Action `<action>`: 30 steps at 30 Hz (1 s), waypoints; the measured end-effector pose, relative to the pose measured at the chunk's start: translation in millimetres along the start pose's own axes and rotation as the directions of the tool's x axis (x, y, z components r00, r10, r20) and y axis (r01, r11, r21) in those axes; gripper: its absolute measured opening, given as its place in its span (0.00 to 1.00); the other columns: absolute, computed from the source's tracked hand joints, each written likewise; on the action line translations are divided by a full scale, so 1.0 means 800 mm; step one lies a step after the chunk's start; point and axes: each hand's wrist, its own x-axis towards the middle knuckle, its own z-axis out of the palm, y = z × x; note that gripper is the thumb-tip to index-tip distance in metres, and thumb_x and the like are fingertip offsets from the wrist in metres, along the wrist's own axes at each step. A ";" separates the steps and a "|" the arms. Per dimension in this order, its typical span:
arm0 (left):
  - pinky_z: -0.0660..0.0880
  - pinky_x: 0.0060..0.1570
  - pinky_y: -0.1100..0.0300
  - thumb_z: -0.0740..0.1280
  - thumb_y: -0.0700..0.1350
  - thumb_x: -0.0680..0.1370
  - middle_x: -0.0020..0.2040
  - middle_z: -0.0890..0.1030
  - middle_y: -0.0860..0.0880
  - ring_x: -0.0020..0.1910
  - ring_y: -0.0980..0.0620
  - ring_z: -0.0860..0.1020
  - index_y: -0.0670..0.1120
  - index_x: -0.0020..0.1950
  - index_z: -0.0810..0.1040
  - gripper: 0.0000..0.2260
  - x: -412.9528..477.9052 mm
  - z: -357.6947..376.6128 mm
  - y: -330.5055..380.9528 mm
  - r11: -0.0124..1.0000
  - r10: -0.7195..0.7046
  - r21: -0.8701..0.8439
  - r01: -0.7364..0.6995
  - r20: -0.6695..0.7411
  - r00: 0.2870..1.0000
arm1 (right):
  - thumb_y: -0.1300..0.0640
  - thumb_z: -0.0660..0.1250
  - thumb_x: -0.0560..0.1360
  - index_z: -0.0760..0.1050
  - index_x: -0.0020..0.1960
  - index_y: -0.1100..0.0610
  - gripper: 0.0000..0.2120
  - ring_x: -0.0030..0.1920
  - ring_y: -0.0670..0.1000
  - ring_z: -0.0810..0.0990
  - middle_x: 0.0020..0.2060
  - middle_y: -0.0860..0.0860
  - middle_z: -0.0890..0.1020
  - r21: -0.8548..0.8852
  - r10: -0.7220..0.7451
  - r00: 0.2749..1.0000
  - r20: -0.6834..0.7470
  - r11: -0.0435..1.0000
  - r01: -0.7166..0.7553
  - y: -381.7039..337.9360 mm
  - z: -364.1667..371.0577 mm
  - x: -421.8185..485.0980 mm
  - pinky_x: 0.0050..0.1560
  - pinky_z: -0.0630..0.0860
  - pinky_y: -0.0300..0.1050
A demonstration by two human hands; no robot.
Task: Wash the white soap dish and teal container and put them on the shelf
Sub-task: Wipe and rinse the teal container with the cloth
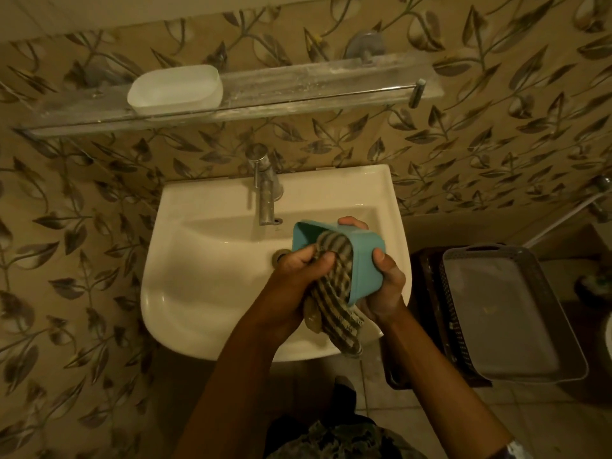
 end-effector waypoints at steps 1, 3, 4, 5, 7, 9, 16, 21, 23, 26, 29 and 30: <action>0.80 0.46 0.59 0.64 0.46 0.72 0.55 0.82 0.42 0.50 0.48 0.82 0.40 0.64 0.73 0.21 -0.001 -0.006 0.001 0.999 0.012 -0.051 -0.013 -0.017 1.000 | 0.42 0.73 0.65 0.71 0.64 0.58 0.33 0.54 0.58 0.78 0.55 0.60 0.77 0.049 -0.015 0.999 -0.046 0.999 0.018 -0.001 -0.003 0.002 0.53 0.77 0.51; 0.80 0.45 0.59 0.63 0.46 0.72 0.52 0.82 0.42 0.48 0.49 0.82 0.41 0.61 0.75 0.19 -0.004 -0.026 0.006 0.990 0.051 -0.124 -0.063 -0.094 0.994 | 0.42 0.75 0.64 0.76 0.62 0.57 0.32 0.55 0.56 0.80 0.55 0.57 0.80 0.122 -0.047 0.987 -0.153 0.990 0.066 -0.005 -0.012 0.006 0.55 0.77 0.52; 0.81 0.46 0.58 0.64 0.45 0.72 0.51 0.83 0.42 0.48 0.48 0.82 0.41 0.60 0.76 0.18 -0.005 -0.039 0.009 0.985 0.070 -0.145 -0.092 -0.148 0.986 | 0.41 0.75 0.63 0.78 0.60 0.56 0.31 0.55 0.56 0.80 0.54 0.56 0.81 0.135 -0.057 0.980 -0.189 0.987 0.084 -0.009 -0.016 0.006 0.56 0.77 0.52; 0.81 0.45 0.57 0.64 0.45 0.72 0.50 0.83 0.42 0.47 0.47 0.82 0.40 0.61 0.76 0.18 -0.004 -0.053 0.012 0.981 0.083 -0.155 -0.117 -0.209 0.974 | 0.40 0.76 0.62 0.79 0.60 0.55 0.31 0.55 0.55 0.80 0.54 0.55 0.81 0.141 -0.065 0.974 -0.215 0.985 0.097 -0.011 -0.020 0.006 0.57 0.76 0.54; 0.81 0.42 0.58 0.63 0.45 0.74 0.47 0.84 0.44 0.45 0.49 0.83 0.40 0.61 0.76 0.17 0.001 -0.081 0.014 0.979 0.069 -0.154 -0.131 -0.355 0.932 | 0.39 0.75 0.62 0.78 0.62 0.53 0.32 0.58 0.57 0.77 0.57 0.55 0.80 0.148 -0.065 0.967 -0.247 0.983 0.104 -0.015 -0.029 0.003 0.62 0.69 0.59; 0.80 0.40 0.57 0.61 0.43 0.78 0.47 0.84 0.44 0.44 0.48 0.83 0.39 0.61 0.75 0.13 0.009 -0.111 0.015 0.974 0.040 -0.173 -0.148 -0.513 0.857 | 0.36 0.72 0.65 0.74 0.66 0.52 0.35 0.62 0.58 0.74 0.60 0.55 0.78 0.114 -0.064 0.963 -0.262 0.989 0.097 -0.020 -0.035 0.001 0.67 0.63 0.66; 0.76 0.51 0.49 0.65 0.40 0.78 0.59 0.78 0.37 0.52 0.41 0.79 0.36 0.64 0.73 0.16 0.077 -0.187 0.047 0.924 -0.106 -0.291 -0.249 -0.819 0.564 | 0.45 0.71 0.71 0.68 0.71 0.58 0.33 0.61 0.64 0.78 0.63 0.62 0.77 0.293 0.058 0.964 -0.259 0.956 0.021 -0.024 -0.039 -0.007 0.62 0.61 0.69; 0.77 0.44 0.51 0.66 0.39 0.78 0.58 0.78 0.39 0.45 0.43 0.79 0.37 0.58 0.75 0.11 0.131 -0.207 0.092 0.923 -0.053 -0.271 -0.272 -0.791 0.609 | 0.52 0.55 0.82 0.61 0.74 0.61 0.23 0.61 0.71 0.74 0.64 0.68 0.73 0.538 0.228 0.940 -0.255 0.841 -0.058 -0.023 -0.052 -0.019 0.62 0.54 0.75; 0.77 0.40 0.52 0.68 0.40 0.77 0.57 0.78 0.39 0.42 0.46 0.79 0.38 0.56 0.76 0.10 0.150 -0.213 0.110 0.906 -0.045 -0.283 -0.314 -0.803 0.594 | 0.51 0.55 0.83 0.57 0.75 0.63 0.25 0.64 0.73 0.70 0.66 0.71 0.69 0.607 0.214 0.957 -0.195 0.793 -0.054 -0.022 -0.045 -0.025 0.65 0.52 0.75; 0.77 0.44 0.51 0.64 0.43 0.79 0.63 0.76 0.41 0.56 0.43 0.77 0.37 0.67 0.71 0.18 0.173 -0.226 0.121 0.906 -0.033 -0.321 -0.278 -0.705 0.708 | 0.49 0.51 0.83 0.54 0.76 0.64 0.27 0.70 0.73 0.61 0.70 0.72 0.62 0.627 0.280 0.944 -0.176 0.771 -0.112 -0.032 -0.037 -0.024 0.69 0.36 0.68; 0.76 0.50 0.50 0.63 0.44 0.79 0.58 0.75 0.43 0.55 0.45 0.76 0.40 0.65 0.72 0.16 0.179 -0.245 0.103 0.988 -0.099 -0.153 0.001 -0.634 0.767 | 0.47 0.49 0.83 0.54 0.76 0.64 0.28 0.72 0.71 0.58 0.72 0.70 0.60 0.637 0.227 0.972 -0.066 0.759 -0.134 -0.031 -0.032 -0.014 0.73 0.40 0.65; 0.74 0.53 0.49 0.65 0.42 0.78 0.56 0.75 0.43 0.52 0.46 0.77 0.41 0.62 0.73 0.13 0.180 -0.253 0.094 0.994 -0.105 -0.059 0.087 -0.641 0.761 | 0.46 0.48 0.83 0.54 0.76 0.64 0.28 0.73 0.70 0.57 0.73 0.70 0.60 0.621 0.210 0.976 -0.064 0.774 -0.126 -0.032 -0.028 -0.011 0.73 0.42 0.64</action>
